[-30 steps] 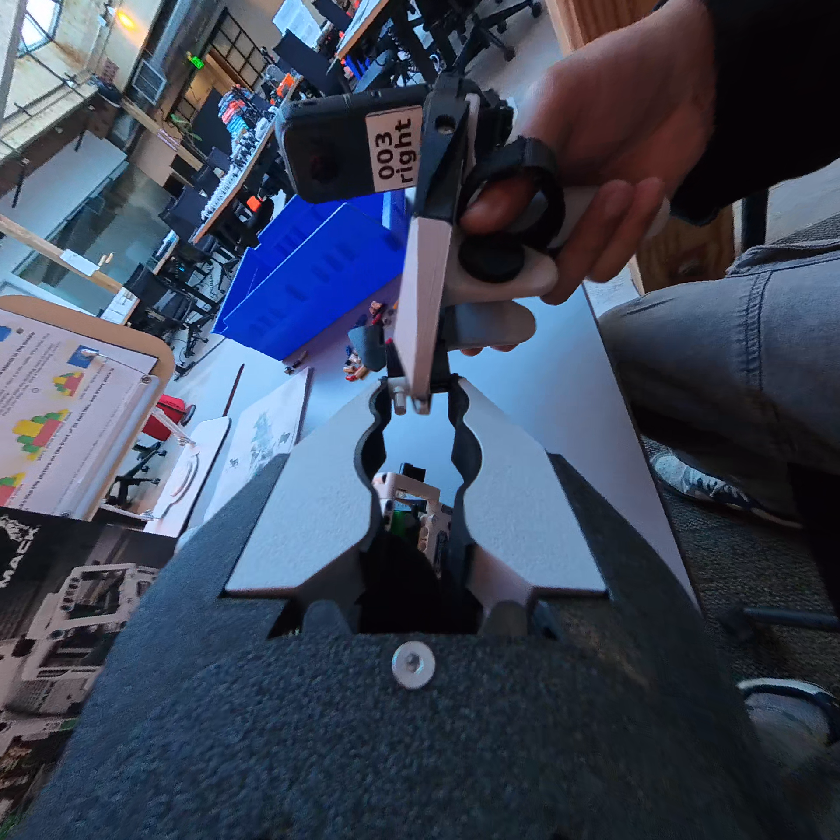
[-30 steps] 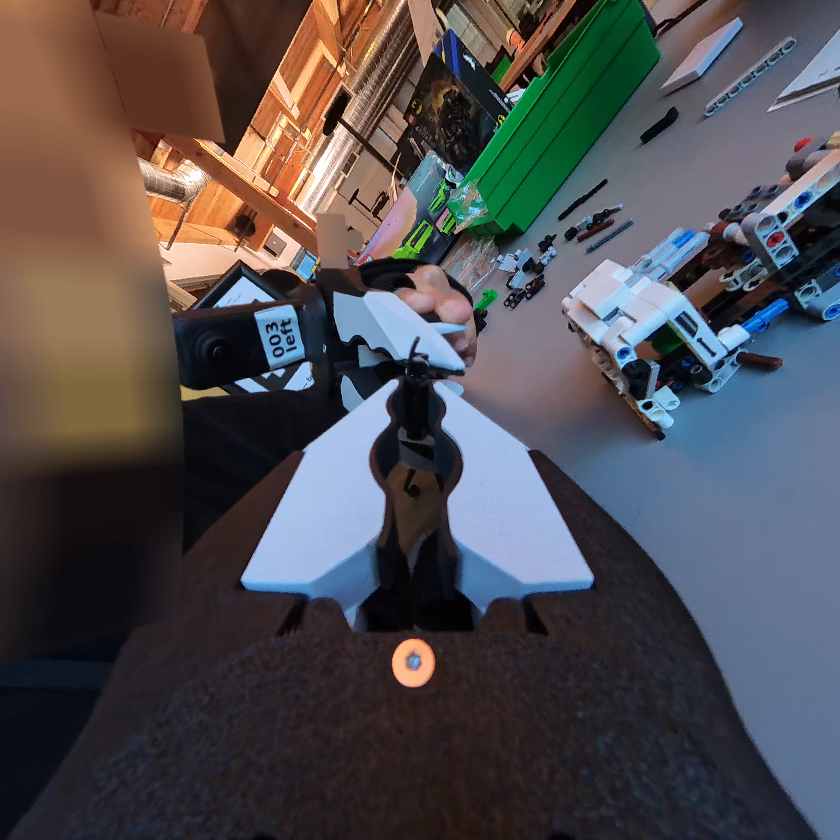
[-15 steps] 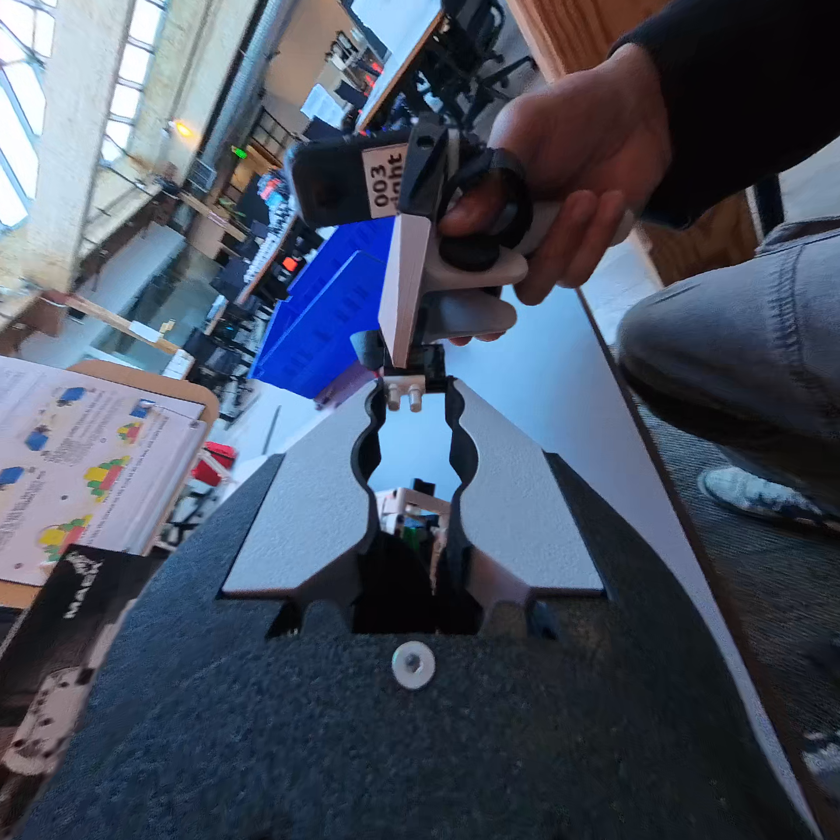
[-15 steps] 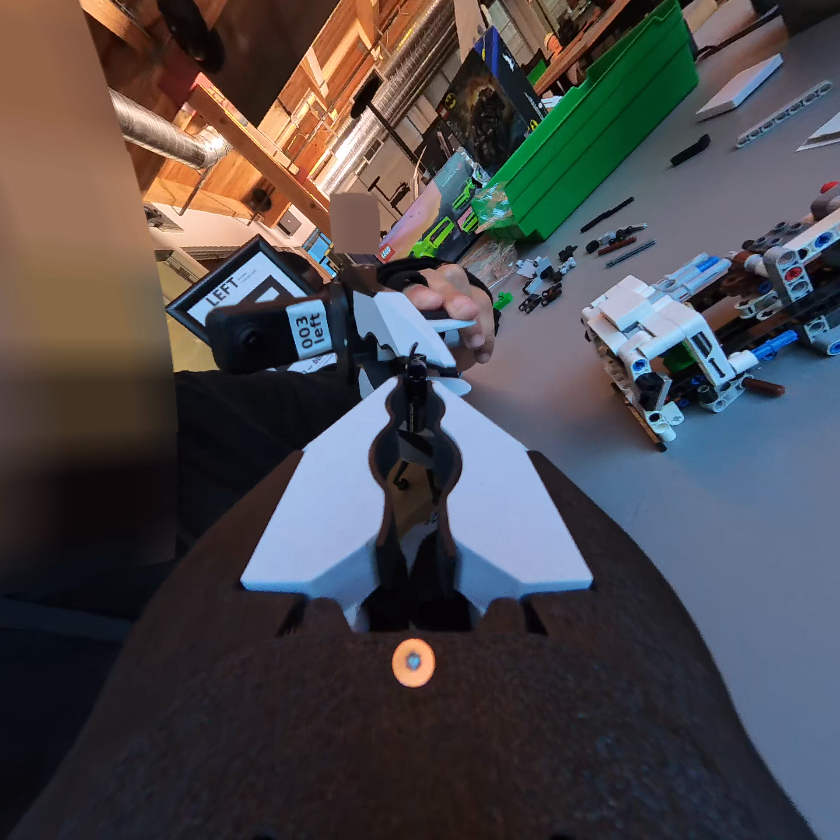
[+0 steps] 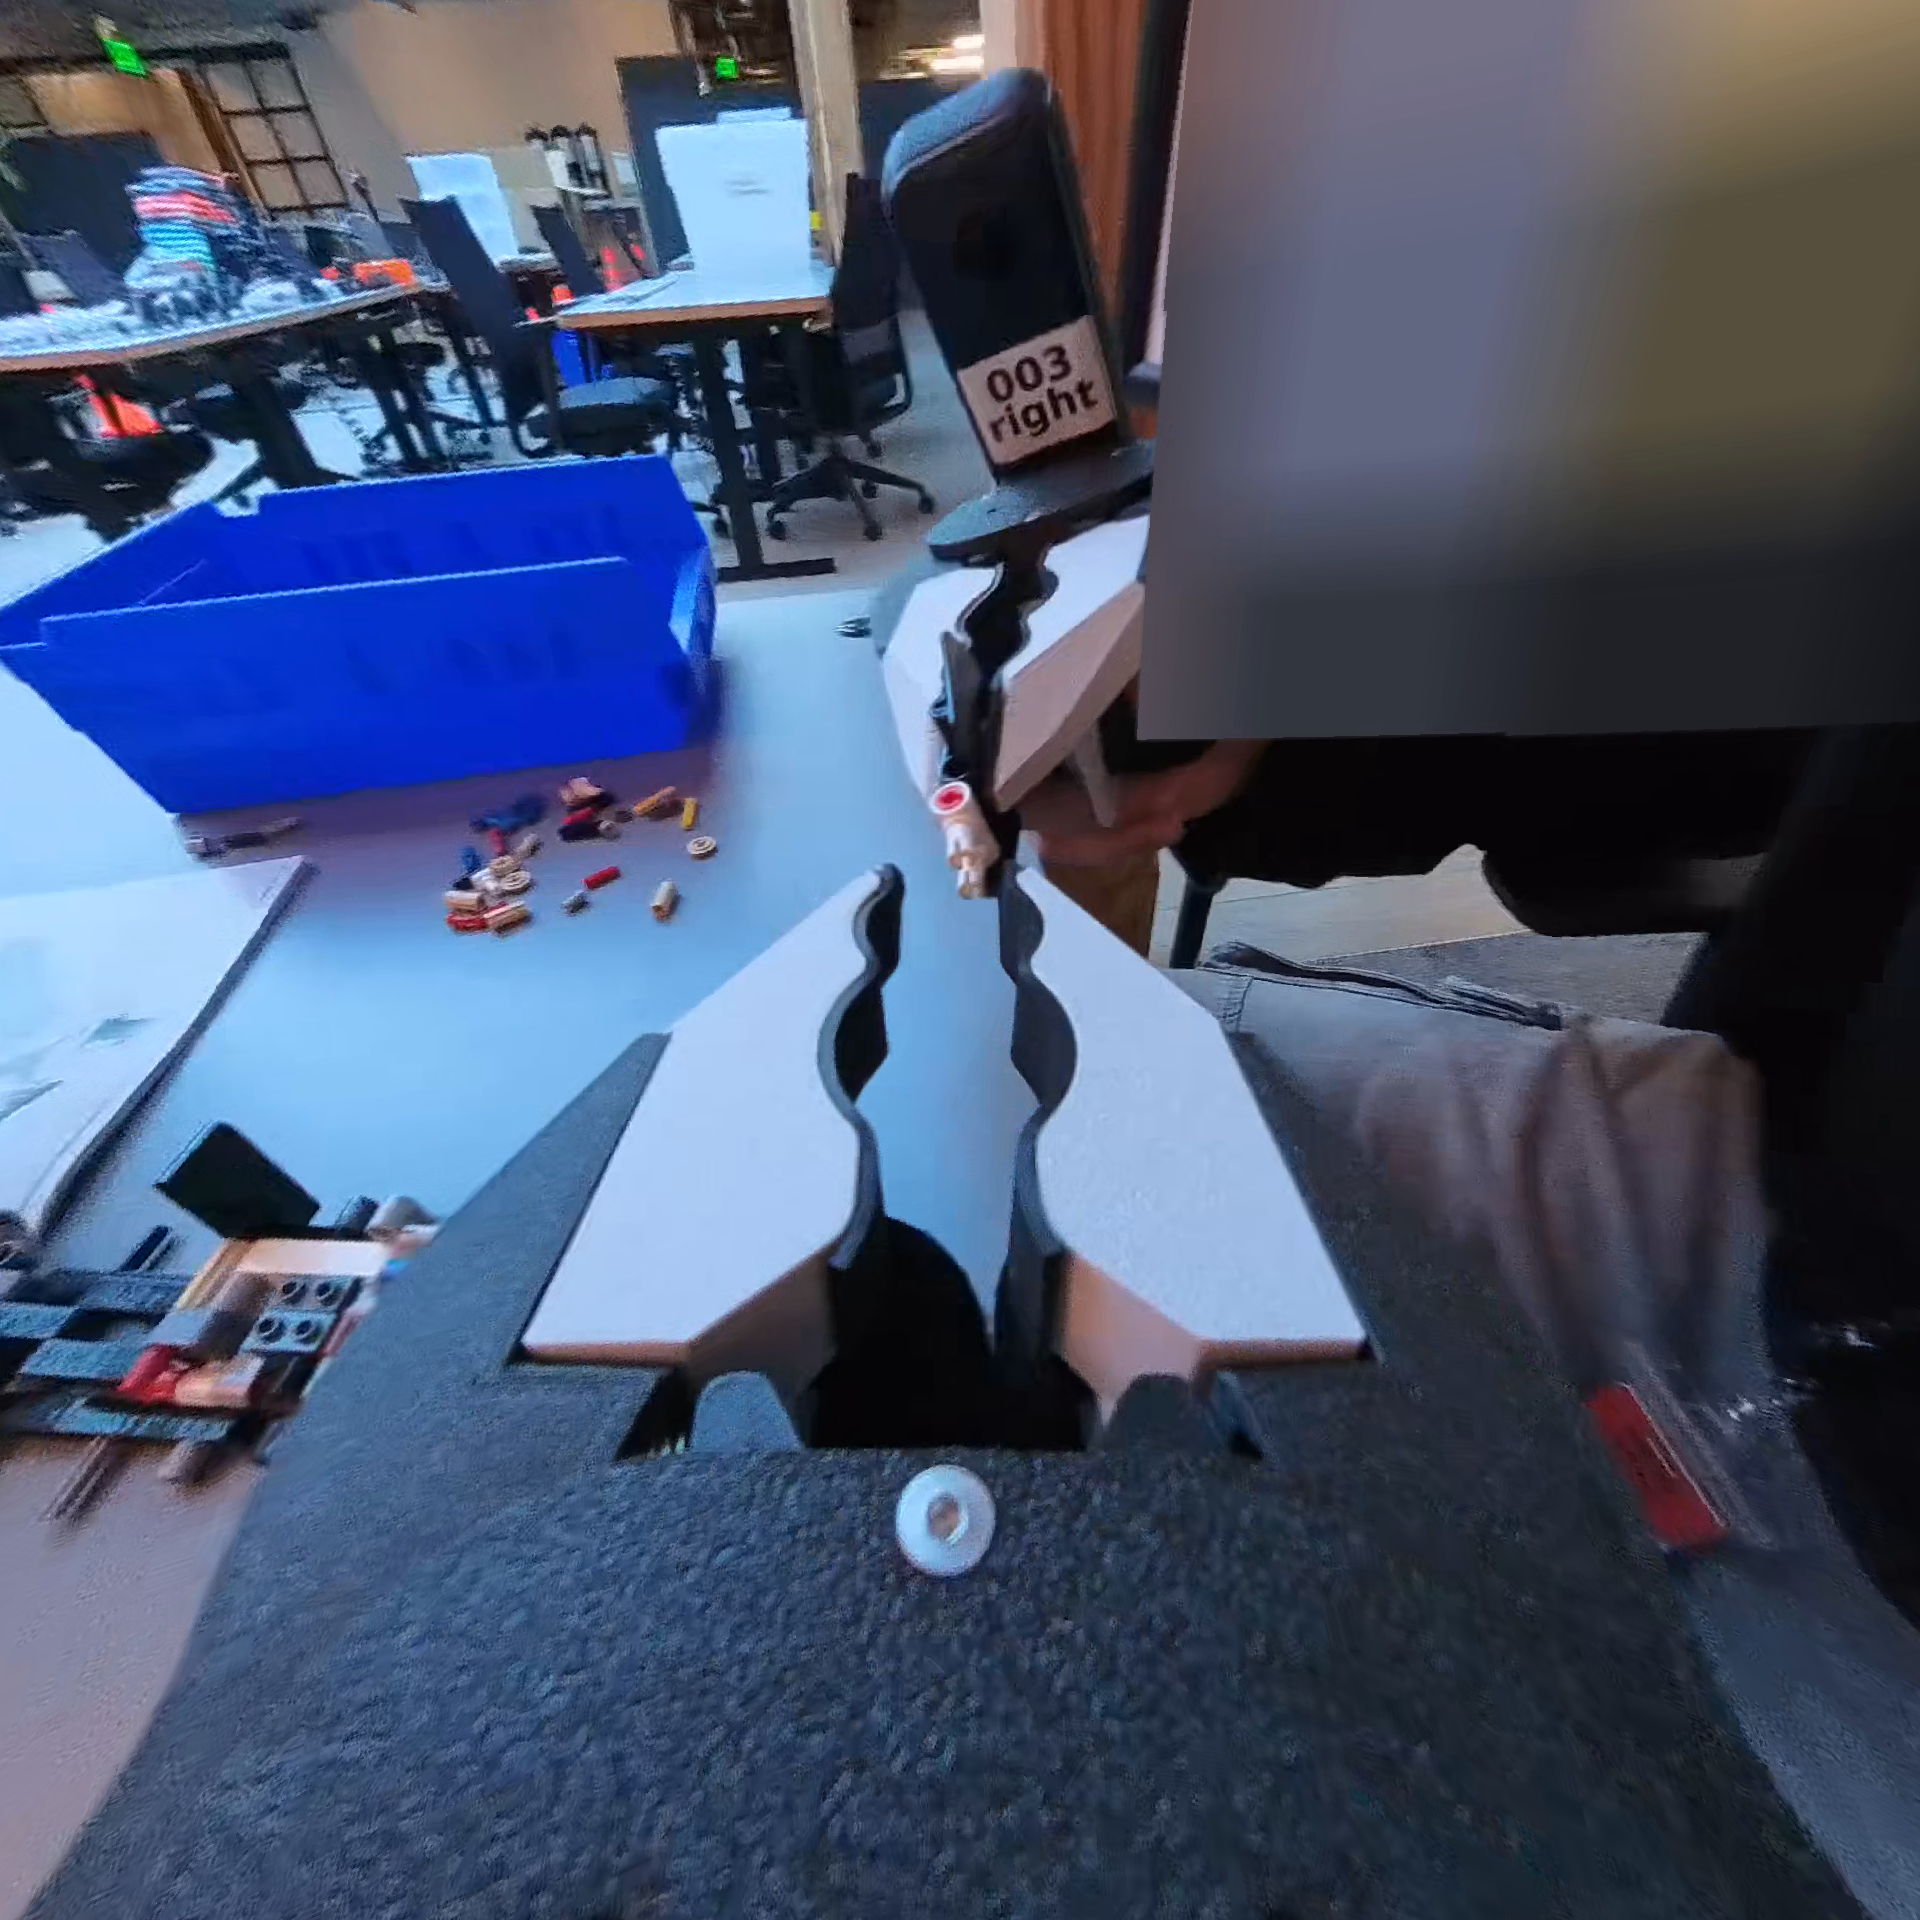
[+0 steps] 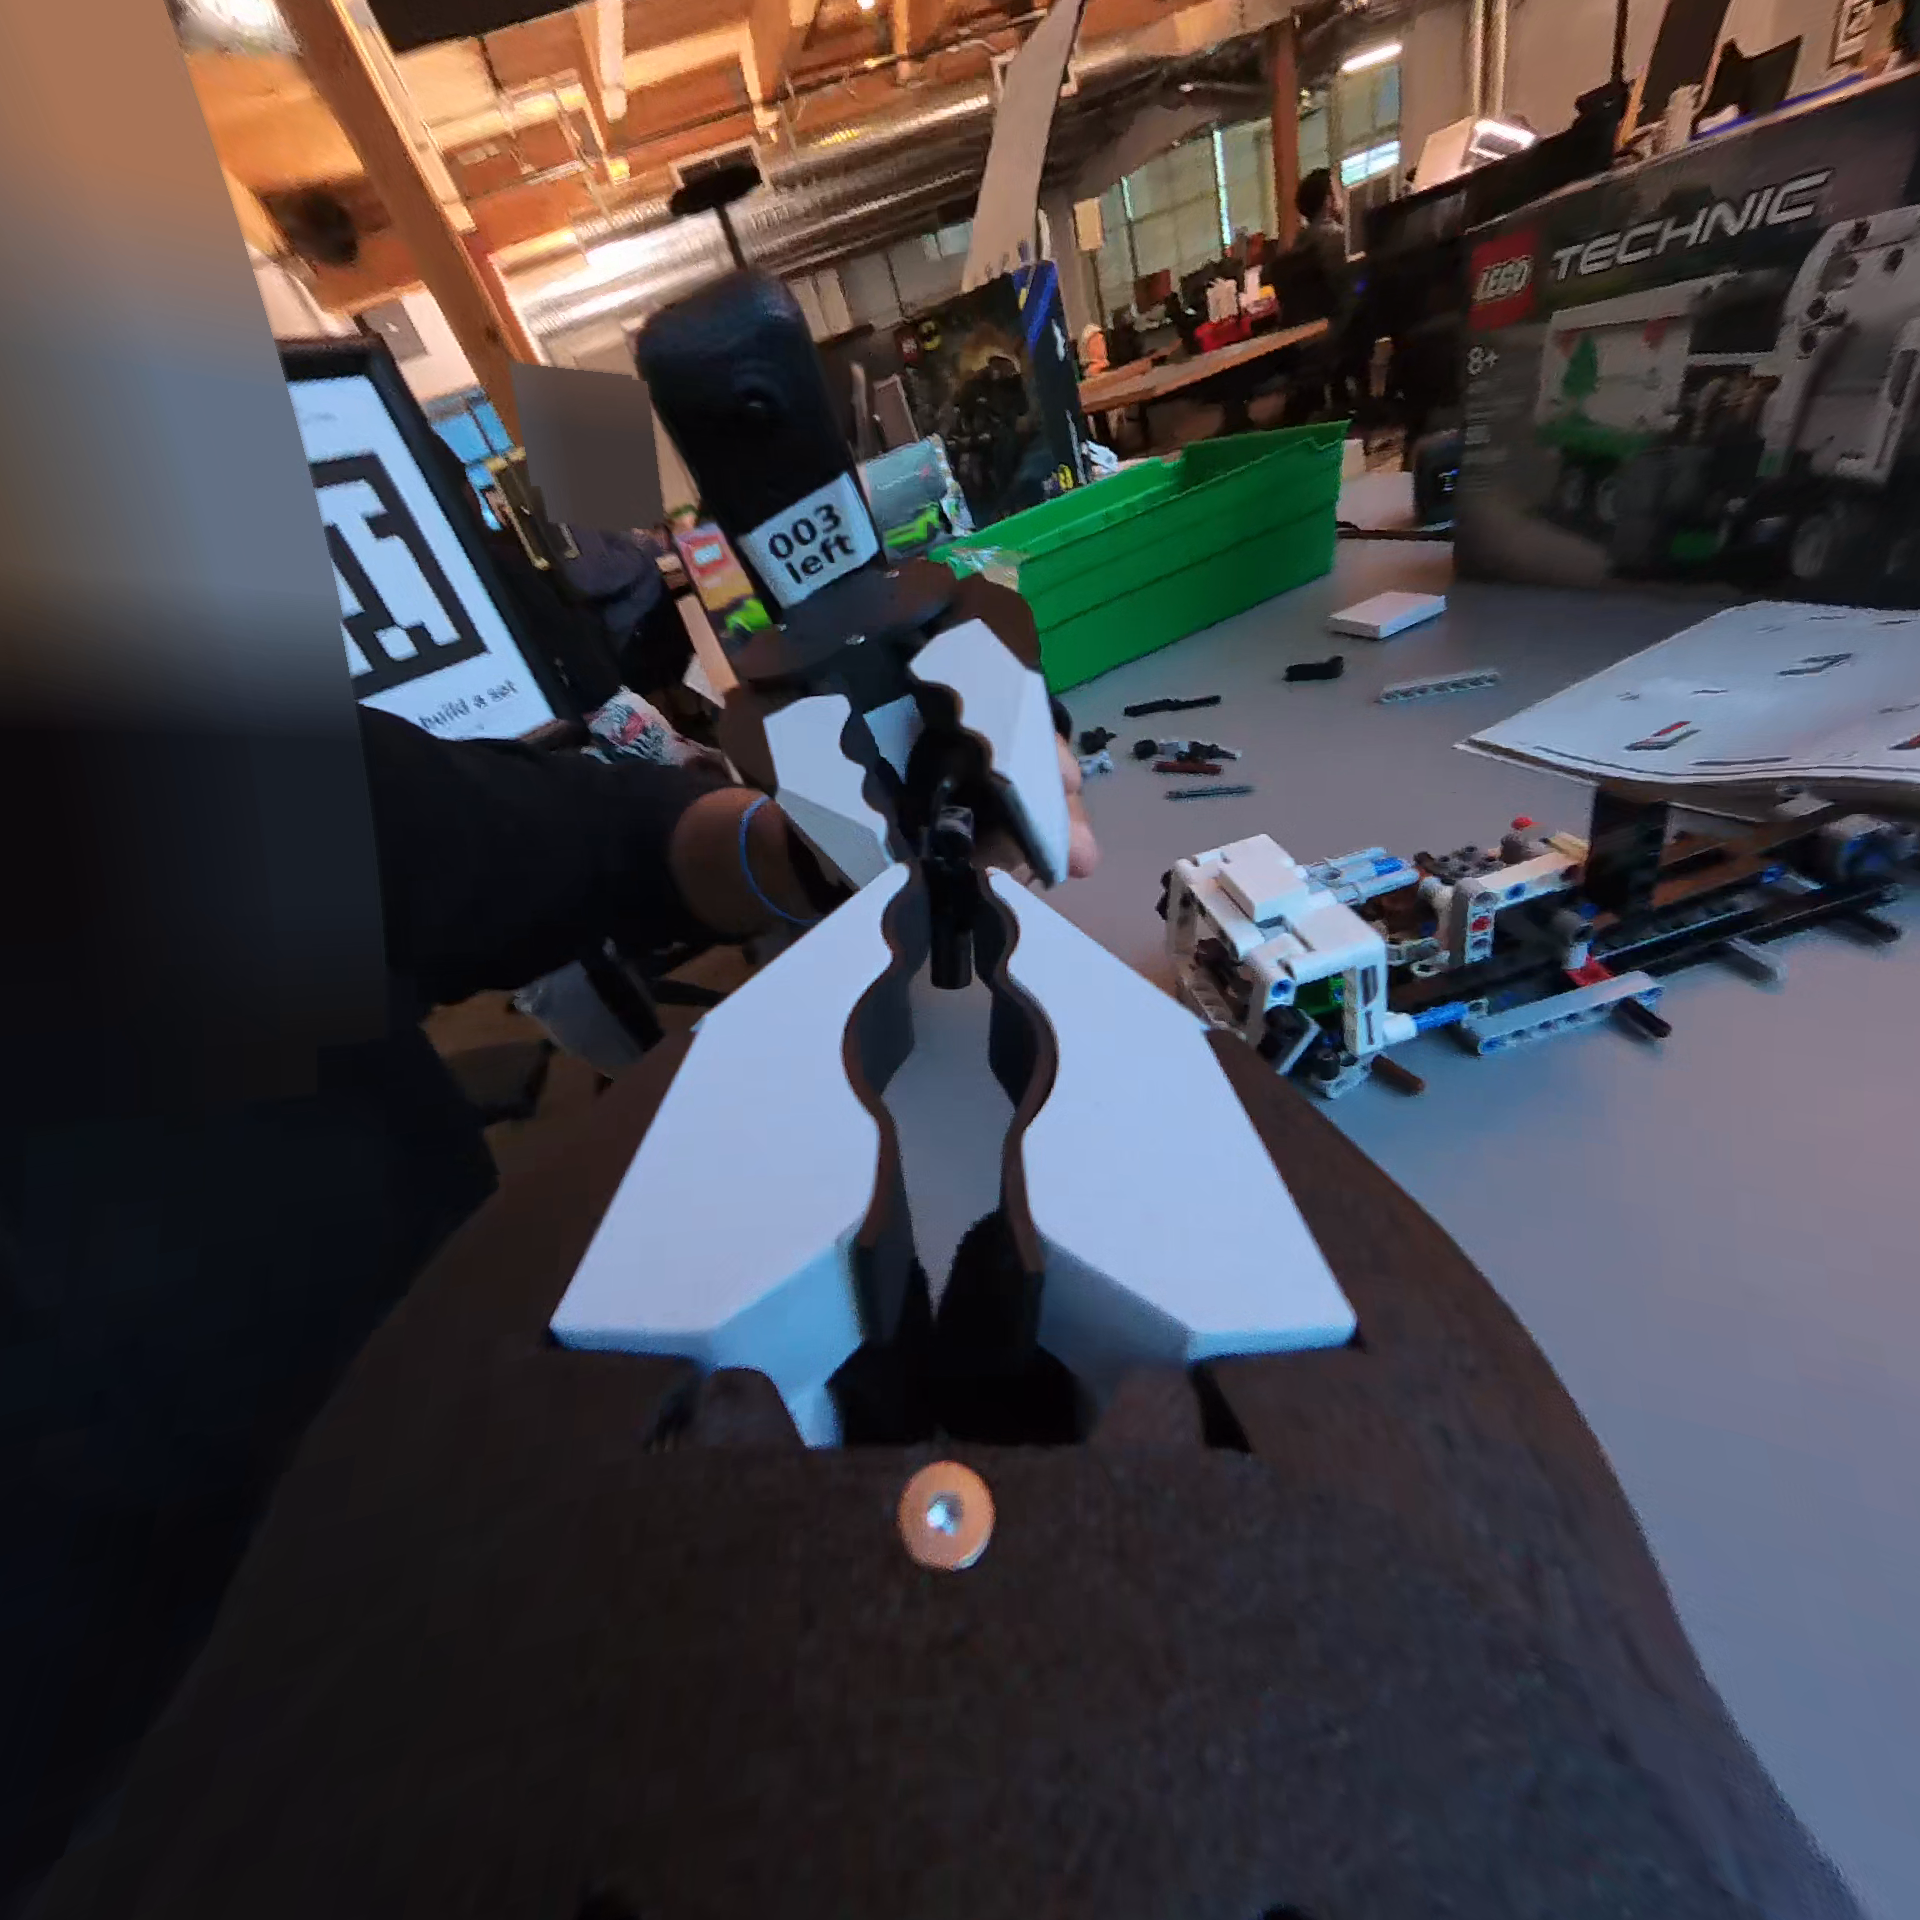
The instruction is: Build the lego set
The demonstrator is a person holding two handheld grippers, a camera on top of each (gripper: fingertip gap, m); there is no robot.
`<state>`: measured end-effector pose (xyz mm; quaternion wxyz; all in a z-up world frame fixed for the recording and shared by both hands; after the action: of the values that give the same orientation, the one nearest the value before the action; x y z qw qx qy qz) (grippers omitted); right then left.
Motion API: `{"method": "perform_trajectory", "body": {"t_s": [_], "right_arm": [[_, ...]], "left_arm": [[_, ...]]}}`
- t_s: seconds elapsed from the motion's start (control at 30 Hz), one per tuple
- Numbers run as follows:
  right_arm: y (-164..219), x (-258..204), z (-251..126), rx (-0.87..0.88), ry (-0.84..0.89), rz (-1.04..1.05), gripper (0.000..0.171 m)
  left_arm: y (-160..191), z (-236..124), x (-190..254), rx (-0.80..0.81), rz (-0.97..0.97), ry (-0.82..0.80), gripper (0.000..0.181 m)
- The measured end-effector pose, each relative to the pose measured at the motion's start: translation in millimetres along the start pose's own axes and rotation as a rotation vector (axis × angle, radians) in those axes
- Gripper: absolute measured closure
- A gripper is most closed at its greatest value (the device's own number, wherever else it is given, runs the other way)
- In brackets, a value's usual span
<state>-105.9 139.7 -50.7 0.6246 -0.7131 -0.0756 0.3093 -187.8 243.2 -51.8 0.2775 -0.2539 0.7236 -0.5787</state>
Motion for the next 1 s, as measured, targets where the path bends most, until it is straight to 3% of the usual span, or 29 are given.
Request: {"method": "perform_trajectory", "body": {"t_s": [0.07, 0.5, 0.77, 1.0], "right_arm": [[0.5, -0.7, 1.0, -0.006, 0.002, -0.021, 0.165], [3.0, -6.7, 1.6, -0.030, -0.104, 0.002, 0.164], [4.9, -4.4, 1.2, -0.025, -0.122, 0.004, 0.165], [5.0, -9.0, 0.9, -0.066, -0.172, 0.026, 0.164]], "left_arm": [[-1.8, -1.5, 3.2, 0.030, -0.007, 0.039, 0.173], [-2.5, -3.6, 6.3, 0.085, -0.149, 0.204, 0.176], [-2.4, -3.8, 7.5, 0.080, -0.139, 0.224, 0.168], [-2.8, -4.0, 11.1, 0.083, -0.149, 0.270, 0.175]]}}
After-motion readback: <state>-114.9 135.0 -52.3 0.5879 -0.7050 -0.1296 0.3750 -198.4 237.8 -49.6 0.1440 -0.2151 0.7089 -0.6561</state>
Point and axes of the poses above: each gripper's, where its closed fingertips meet, z out along the fingers, y out of its underside, x = y × z across the jaws, the point moved 7 cm from there along -z, back along the fingers, and after that the axes turned 3 degrees about z, right-handed, at the moved point
